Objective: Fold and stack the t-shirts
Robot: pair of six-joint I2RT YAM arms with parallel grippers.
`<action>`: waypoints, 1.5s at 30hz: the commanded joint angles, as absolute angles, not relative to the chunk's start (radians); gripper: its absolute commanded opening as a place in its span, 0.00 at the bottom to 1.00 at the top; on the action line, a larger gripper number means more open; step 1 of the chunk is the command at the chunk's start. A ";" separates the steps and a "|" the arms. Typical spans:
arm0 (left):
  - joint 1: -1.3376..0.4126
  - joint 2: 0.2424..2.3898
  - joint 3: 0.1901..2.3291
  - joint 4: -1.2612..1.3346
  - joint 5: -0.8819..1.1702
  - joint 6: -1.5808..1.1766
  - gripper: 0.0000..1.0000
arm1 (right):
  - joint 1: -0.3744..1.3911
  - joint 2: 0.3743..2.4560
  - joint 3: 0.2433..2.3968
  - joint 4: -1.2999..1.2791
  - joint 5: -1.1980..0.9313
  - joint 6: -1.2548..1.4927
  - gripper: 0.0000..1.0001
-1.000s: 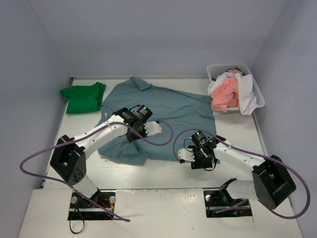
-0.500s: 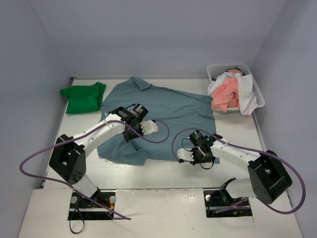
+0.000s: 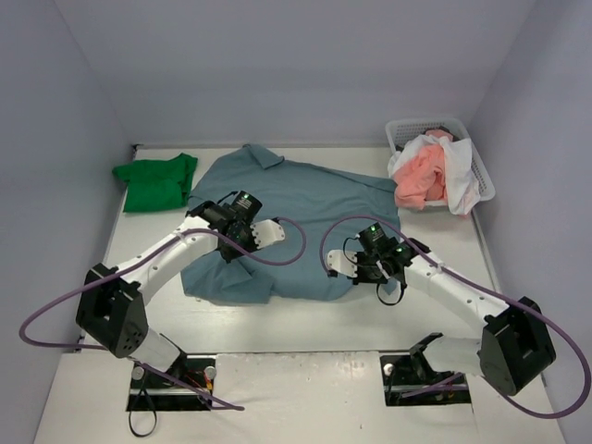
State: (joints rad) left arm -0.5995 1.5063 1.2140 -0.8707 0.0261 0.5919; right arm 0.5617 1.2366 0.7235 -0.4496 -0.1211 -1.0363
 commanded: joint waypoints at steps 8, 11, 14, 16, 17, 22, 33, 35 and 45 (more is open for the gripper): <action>-0.532 1.411 1.255 -0.839 0.006 0.624 0.00 | 0.517 1.213 0.784 -0.457 -0.140 -1.034 0.00; -0.502 1.404 1.246 -0.807 -0.032 0.630 0.00 | 0.479 1.245 0.816 -0.456 -0.155 -1.058 0.00; -0.463 1.391 1.244 -0.776 -0.049 0.632 0.00 | 0.414 1.299 0.857 -0.454 -0.173 -1.091 0.00; -0.443 1.382 1.246 -0.752 -0.051 0.629 0.00 | 0.379 1.341 0.888 -0.453 -0.167 -1.106 0.00; -0.425 1.378 1.247 -0.747 -0.049 0.629 0.00 | 0.371 1.351 0.897 -0.453 -0.167 -1.117 0.00; -0.393 1.362 1.262 -0.719 -0.040 0.618 0.00 | 0.364 1.426 0.931 -0.454 -0.138 -1.143 0.00; -0.359 1.368 1.259 -0.588 -0.067 0.591 0.00 | 0.356 1.566 0.994 -0.449 -0.137 -1.170 0.00; -0.351 1.379 1.261 -0.554 -0.089 0.586 0.00 | 0.344 1.592 1.020 -0.448 -0.141 -1.170 0.00; -0.291 1.463 1.308 -0.437 -0.124 0.566 0.00 | 0.301 1.703 1.146 -0.439 -0.157 -1.175 0.00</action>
State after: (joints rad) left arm -0.3012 1.4612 1.2373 -0.5282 -0.0914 0.5827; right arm 0.3115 1.6875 1.0962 -0.4374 -0.1543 -1.1572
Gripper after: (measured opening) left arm 0.003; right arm 0.009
